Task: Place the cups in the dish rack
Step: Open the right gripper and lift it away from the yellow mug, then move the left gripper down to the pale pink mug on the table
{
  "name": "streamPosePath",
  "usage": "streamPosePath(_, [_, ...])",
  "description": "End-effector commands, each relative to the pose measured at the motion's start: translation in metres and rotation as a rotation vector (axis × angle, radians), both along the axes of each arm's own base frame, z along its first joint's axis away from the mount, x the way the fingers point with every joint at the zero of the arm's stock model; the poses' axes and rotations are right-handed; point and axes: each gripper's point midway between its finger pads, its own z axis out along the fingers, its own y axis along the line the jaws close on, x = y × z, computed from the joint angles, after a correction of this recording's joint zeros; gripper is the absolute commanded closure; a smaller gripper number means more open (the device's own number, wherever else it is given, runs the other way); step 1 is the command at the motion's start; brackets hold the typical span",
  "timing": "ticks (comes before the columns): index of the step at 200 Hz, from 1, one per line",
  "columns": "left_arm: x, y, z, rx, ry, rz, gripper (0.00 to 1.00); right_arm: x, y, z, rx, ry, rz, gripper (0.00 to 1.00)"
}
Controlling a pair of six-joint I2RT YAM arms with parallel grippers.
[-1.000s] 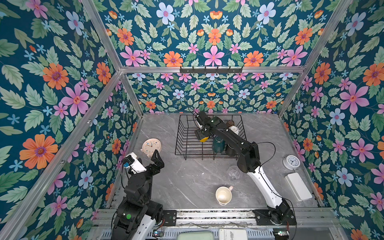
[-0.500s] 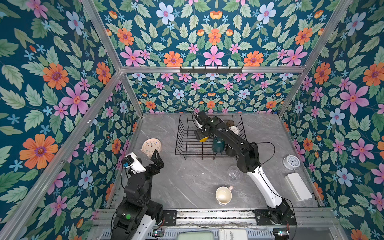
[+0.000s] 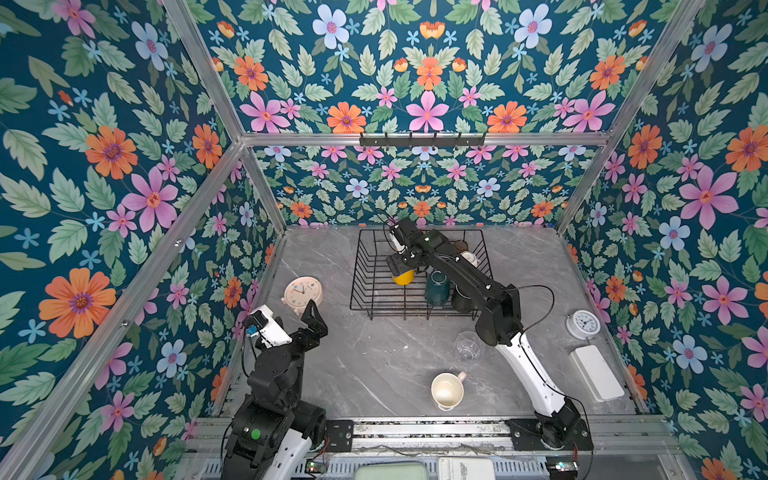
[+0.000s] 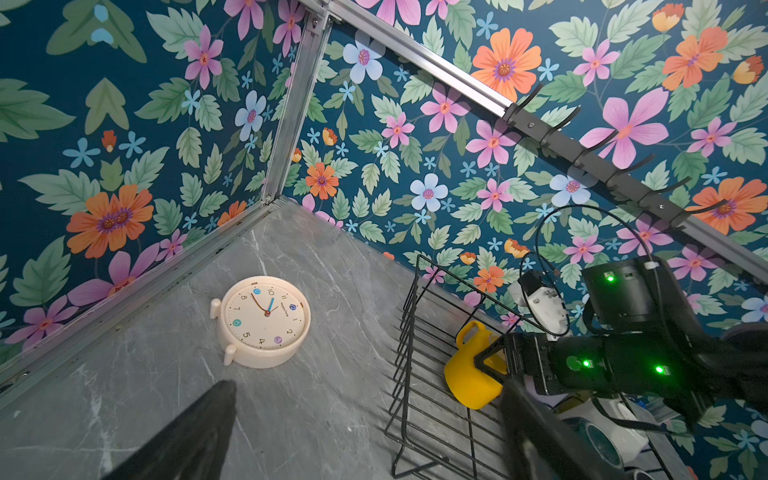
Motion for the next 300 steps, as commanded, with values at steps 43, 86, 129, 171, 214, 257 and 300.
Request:
streamPosePath(43, [0.002,-0.004,0.004,0.009,0.011,-0.018,0.0,-0.028,-0.012,0.119,0.21,-0.141,-0.008,0.11])
streamPosePath(86, [0.012,-0.023,-0.003,0.037,0.081,-0.108,0.01,-0.085,-0.062,0.146,0.304,-0.19,-0.064,0.11])
streamPosePath(129, [0.028,-0.063,-0.018,0.077,0.181,-0.303,0.04,-0.158,-0.125,0.13,0.367,-0.143,-0.153,0.1])
streamPosePath(171, [0.033,-0.116,-0.03,0.073,0.255,-0.58,0.11,-0.212,-0.182,0.112,0.421,-0.121,-0.271,0.09])
streamPosePath(214, [0.024,-0.159,-0.04,0.035,0.313,-0.828,0.17,-0.23,-0.218,0.088,0.558,-0.047,-0.382,0.07])
streamPosePath(257, [0.006,-0.187,-0.044,0.057,0.335,-0.96,0.18,-0.235,-0.23,0.074,0.586,-0.019,-0.421,0.07])
streamPosePath(300, [-0.022,-0.233,-0.063,0.2,0.388,-1.082,0.19,-0.234,-0.229,0.072,0.588,-0.014,-0.421,0.06])
